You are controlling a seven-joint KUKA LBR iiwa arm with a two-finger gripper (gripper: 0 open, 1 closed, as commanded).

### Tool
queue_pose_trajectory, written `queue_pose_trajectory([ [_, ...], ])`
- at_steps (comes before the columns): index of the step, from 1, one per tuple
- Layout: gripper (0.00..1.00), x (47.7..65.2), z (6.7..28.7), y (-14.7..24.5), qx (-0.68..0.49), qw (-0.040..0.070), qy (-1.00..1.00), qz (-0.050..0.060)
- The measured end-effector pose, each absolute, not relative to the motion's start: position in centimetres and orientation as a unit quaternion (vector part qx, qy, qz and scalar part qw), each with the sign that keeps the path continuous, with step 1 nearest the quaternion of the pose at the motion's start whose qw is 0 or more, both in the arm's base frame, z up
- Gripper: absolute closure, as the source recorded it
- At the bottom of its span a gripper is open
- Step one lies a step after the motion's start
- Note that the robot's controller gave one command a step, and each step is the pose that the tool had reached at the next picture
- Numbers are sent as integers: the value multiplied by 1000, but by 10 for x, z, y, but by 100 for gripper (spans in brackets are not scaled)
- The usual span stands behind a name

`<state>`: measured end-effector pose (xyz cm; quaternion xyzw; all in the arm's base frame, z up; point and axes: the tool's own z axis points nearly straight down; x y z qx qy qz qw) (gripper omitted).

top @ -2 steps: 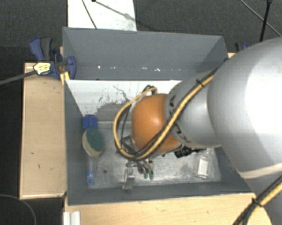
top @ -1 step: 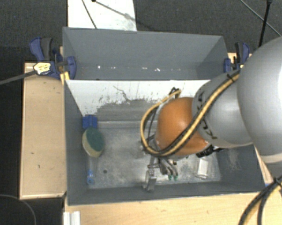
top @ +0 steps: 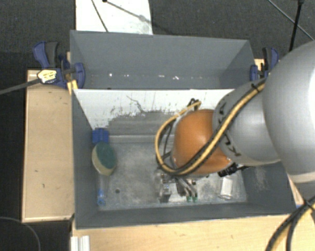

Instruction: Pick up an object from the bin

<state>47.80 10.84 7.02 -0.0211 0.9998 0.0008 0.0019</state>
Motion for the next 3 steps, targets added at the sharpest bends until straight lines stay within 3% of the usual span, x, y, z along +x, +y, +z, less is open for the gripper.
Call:
queue_pose_trajectory([
  [1,100,477,93,92,85,3,996,1],
  [2,100,508,136,50,-50,4,999,-1],
  [3,0,506,135,52,-49,2,999,0],
])
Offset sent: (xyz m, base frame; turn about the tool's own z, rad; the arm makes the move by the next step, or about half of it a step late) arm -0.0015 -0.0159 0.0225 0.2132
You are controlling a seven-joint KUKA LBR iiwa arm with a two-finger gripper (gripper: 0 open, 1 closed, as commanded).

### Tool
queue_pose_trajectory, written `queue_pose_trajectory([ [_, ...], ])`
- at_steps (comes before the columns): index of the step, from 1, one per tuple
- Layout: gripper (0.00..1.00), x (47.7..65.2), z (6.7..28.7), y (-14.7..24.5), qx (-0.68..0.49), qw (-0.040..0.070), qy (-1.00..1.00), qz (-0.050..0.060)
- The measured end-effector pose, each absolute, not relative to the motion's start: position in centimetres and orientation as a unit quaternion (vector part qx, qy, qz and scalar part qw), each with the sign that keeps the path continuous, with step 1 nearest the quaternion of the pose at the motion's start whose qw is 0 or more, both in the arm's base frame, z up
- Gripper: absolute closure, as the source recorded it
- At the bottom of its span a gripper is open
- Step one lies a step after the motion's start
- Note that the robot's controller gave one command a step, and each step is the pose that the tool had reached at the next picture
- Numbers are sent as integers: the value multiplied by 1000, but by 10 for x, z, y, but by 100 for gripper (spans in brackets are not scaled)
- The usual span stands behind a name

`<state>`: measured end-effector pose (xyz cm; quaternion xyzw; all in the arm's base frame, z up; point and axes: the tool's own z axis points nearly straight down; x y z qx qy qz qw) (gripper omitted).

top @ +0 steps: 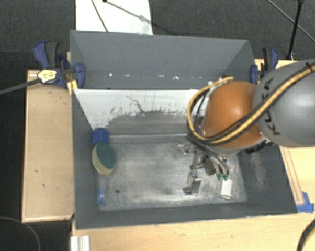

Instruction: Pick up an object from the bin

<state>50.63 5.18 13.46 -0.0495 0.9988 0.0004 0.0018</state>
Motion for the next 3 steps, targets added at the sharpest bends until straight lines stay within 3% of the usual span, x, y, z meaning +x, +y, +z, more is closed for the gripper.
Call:
queue_pose_trajectory([
  [1,0,485,148,144,-141,3,990,2],
  [2,0,530,112,253,-337,2,942,1],
  [3,0,582,73,226,-396,4,918,2],
])
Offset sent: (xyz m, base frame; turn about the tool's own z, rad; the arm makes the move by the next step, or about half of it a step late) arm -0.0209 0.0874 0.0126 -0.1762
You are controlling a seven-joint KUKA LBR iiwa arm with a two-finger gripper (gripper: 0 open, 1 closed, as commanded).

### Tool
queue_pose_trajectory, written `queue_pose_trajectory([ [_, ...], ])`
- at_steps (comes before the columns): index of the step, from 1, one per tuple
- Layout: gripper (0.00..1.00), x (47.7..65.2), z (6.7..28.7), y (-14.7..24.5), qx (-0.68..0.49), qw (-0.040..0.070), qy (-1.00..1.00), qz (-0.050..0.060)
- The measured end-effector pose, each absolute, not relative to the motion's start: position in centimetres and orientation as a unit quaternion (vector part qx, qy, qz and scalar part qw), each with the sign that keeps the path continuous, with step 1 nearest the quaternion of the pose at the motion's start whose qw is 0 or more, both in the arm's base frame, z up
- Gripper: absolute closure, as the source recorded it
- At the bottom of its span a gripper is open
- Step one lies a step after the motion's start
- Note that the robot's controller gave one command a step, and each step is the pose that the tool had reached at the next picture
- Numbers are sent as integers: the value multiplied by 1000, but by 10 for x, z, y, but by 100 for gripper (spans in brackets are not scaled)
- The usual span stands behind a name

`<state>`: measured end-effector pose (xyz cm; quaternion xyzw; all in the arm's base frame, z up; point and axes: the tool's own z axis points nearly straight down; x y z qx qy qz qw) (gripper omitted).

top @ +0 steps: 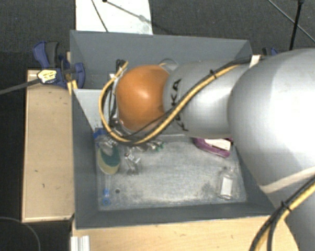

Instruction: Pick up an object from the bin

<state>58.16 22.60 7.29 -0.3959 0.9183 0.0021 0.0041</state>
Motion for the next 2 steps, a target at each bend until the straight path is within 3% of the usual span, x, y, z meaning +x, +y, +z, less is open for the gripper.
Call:
queue_pose_trajectory([
  [1,100,583,74,225,-393,7,919,1],
  [2,100,591,222,232,-403,7,915,0],
])
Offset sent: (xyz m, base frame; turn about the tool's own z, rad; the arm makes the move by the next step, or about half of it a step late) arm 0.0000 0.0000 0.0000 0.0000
